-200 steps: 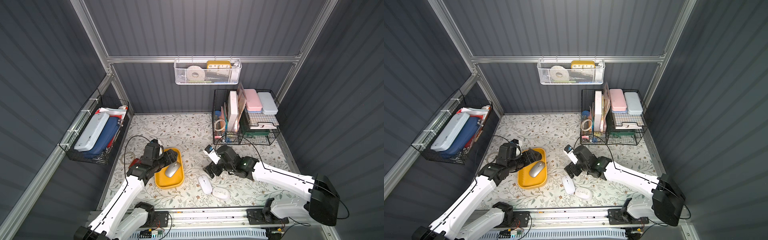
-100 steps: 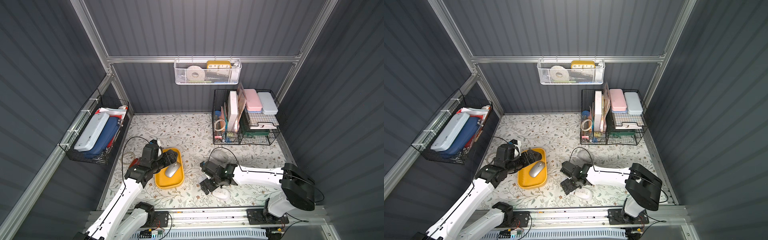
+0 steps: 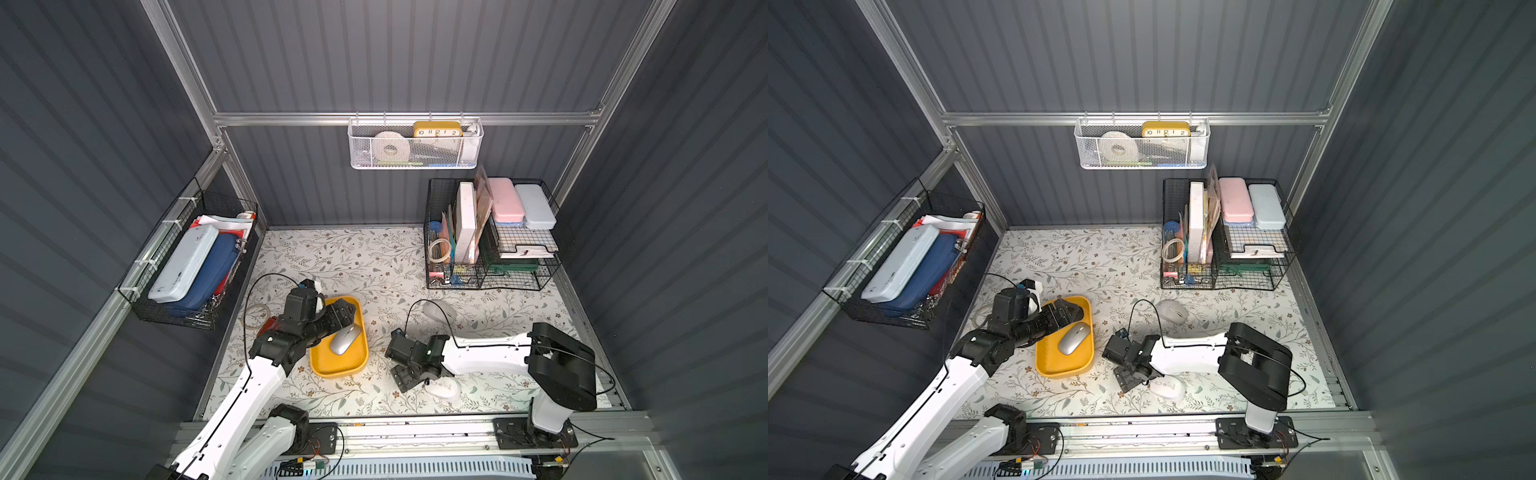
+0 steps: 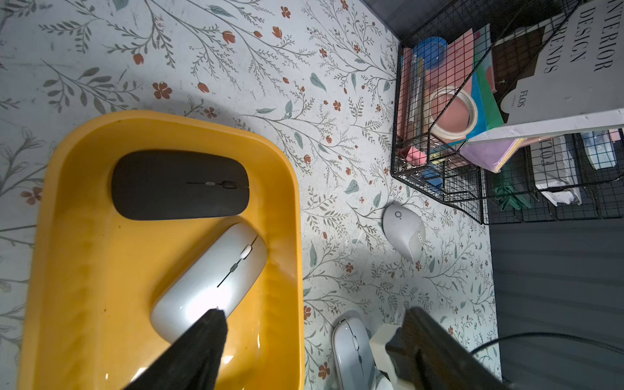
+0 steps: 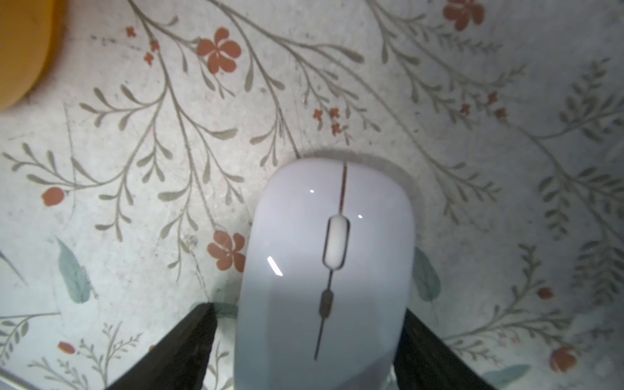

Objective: Put the mouse in the storage box
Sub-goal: Pick up the mouse from the center of the board.

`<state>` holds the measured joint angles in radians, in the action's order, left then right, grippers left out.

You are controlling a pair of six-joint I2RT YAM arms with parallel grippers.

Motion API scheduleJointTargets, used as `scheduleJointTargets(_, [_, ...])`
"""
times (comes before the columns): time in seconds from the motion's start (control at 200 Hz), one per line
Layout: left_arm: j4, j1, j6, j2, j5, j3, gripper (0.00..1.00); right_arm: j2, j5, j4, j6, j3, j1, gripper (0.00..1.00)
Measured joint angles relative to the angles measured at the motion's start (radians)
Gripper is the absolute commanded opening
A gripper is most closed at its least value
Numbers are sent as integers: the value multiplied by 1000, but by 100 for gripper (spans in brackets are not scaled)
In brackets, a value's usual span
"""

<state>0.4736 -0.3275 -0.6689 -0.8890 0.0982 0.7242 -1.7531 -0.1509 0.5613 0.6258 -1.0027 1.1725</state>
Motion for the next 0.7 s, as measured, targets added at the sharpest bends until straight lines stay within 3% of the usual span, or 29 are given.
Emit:
scheduleJointTargets(0.3, [0, 0, 0, -4, 4, 0, 87, -6, -37, -1, 25, -2, 2, 53])
scheduleJointTargets(0.535, [0, 0, 0, -4, 18, 0, 87, -1, -64, -15, -14, -2, 0, 49])
scheduleJointTargets(0.7, [-10, 0, 0, -5, 98, 0, 88, 95, -75, -79, -134, 2, -23, 46])
